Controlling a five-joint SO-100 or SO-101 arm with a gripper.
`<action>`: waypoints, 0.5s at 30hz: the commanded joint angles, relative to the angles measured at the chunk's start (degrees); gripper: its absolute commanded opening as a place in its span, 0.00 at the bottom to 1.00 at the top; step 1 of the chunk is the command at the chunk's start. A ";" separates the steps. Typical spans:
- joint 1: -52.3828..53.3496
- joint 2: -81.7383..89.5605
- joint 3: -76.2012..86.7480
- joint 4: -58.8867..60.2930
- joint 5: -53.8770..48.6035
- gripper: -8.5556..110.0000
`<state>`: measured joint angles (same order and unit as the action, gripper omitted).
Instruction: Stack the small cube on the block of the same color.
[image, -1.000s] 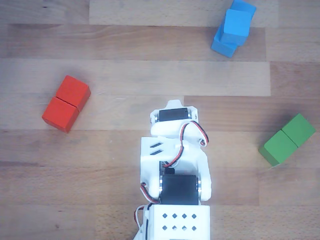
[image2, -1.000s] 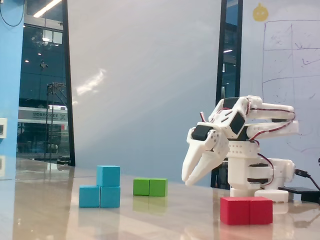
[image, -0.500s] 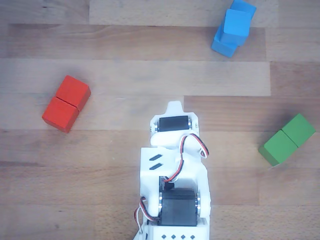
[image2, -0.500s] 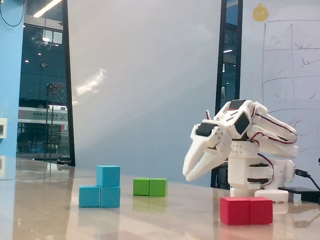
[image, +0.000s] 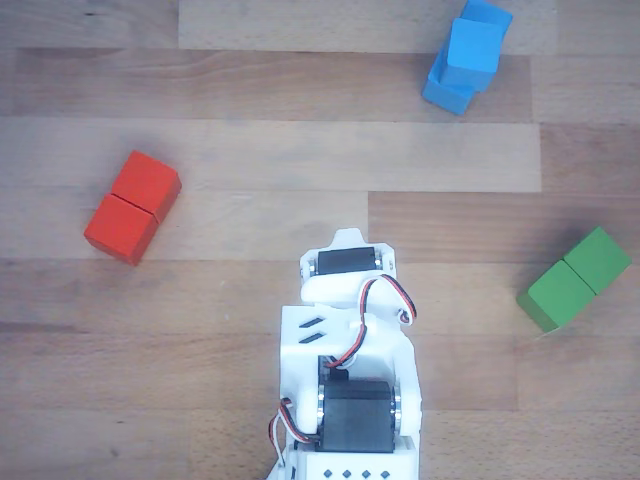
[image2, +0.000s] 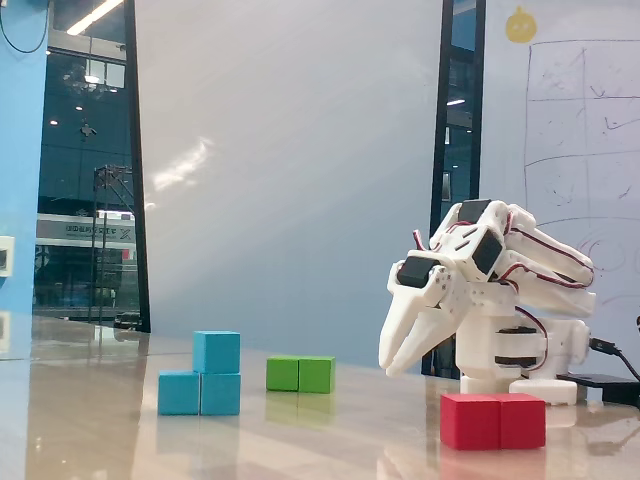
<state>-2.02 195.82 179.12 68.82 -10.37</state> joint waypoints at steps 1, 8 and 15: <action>-0.26 1.93 -2.64 0.09 0.00 0.09; 0.09 1.93 -2.64 0.09 0.09 0.09; 0.09 1.93 -2.64 0.09 0.18 0.09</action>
<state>-2.02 195.82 179.12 68.82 -10.37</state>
